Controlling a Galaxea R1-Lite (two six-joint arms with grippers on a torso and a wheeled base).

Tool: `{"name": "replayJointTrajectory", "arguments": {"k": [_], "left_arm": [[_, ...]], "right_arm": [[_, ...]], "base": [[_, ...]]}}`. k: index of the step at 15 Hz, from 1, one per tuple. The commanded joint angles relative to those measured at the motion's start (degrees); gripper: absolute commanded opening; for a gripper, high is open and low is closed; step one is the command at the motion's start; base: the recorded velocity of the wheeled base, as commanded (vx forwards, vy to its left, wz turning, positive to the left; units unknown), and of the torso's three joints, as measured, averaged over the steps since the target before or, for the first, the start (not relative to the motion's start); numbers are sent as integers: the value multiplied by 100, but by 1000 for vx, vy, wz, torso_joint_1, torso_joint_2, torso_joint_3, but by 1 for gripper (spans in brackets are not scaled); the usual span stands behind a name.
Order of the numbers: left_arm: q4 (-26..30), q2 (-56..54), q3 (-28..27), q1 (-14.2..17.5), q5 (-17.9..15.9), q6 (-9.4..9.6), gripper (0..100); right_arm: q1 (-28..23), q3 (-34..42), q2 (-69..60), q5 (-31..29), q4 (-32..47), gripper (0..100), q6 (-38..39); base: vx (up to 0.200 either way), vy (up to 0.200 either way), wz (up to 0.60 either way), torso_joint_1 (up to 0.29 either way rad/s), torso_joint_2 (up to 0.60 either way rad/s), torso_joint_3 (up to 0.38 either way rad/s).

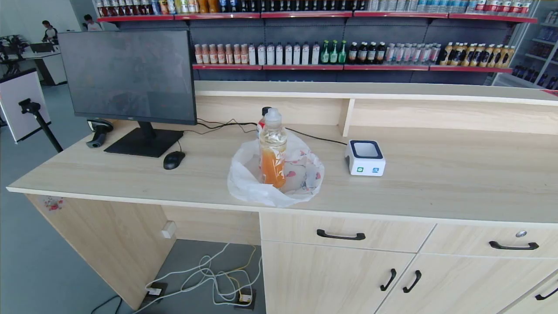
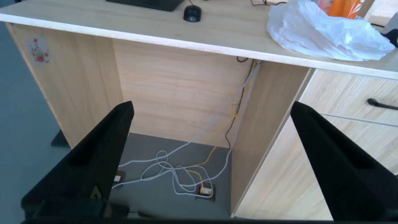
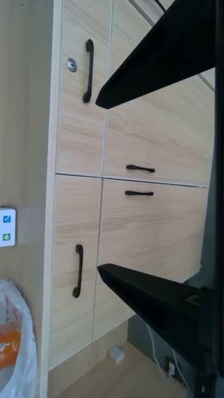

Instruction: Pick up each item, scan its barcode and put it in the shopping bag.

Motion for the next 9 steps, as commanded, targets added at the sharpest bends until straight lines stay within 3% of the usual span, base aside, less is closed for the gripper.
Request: {"name": "replayJointTrajectory", "arguments": {"k": [1, 6, 9], "left_arm": [[-4, -2, 0, -1, 4, -1, 100], [-4, -2, 0, 7, 4, -10, 100], [-4, -2, 0, 7, 4, -10, 100]], "right_arm": [[1, 0, 9, 0, -1, 100, -6], [1, 0, 9, 0, -1, 100, 3], [1, 0, 9, 0, -1, 100, 3]], "base": [[0, -200, 0, 2, 2, 2], [0, -200, 0, 2, 2, 2], [0, 0, 0, 0, 0, 0]]}}
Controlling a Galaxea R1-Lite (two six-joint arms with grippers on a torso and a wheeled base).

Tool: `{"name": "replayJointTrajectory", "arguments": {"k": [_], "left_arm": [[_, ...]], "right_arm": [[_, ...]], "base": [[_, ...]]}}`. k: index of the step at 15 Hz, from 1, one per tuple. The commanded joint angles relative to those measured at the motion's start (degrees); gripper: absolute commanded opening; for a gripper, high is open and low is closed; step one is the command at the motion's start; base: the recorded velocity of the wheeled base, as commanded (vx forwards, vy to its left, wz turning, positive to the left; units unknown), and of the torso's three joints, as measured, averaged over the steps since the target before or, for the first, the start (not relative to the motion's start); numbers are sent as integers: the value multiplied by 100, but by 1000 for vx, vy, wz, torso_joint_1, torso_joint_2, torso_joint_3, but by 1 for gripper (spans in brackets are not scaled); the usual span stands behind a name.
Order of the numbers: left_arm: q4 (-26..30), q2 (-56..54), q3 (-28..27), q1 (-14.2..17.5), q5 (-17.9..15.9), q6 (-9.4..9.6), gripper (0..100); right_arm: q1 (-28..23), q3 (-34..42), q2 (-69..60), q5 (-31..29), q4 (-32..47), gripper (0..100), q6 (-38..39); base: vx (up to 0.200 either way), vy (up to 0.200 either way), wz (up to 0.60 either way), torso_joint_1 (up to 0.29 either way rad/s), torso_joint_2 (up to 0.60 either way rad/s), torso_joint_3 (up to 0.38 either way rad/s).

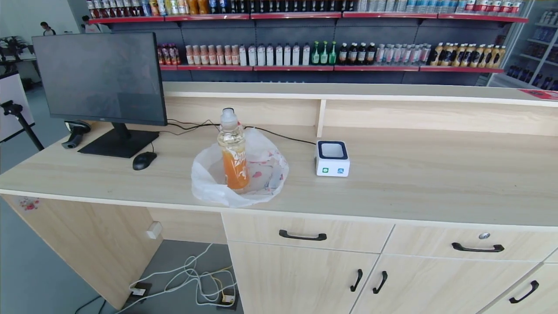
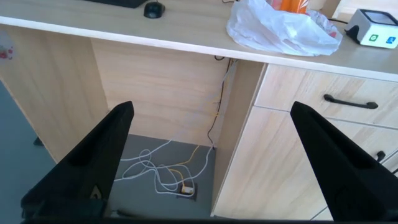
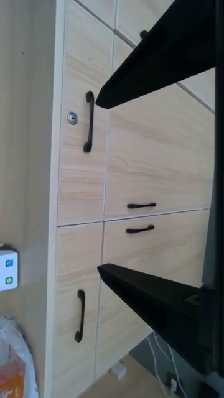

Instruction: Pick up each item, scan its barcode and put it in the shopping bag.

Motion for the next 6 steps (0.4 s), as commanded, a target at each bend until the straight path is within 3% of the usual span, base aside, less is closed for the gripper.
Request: {"name": "replayJointTrajectory", "arguments": {"k": [1, 6], "left_arm": [[1, -2, 0, 0, 4, -4, 100], [1, -2, 0, 0, 4, -4, 100]], "right_arm": [[10, 0, 9, 3, -5, 100, -6], [1, 0, 9, 3, -5, 100, -6]], "base": [[0, 0, 0, 0, 0, 0], [0, 0, 0, 0, 0, 0]]}}
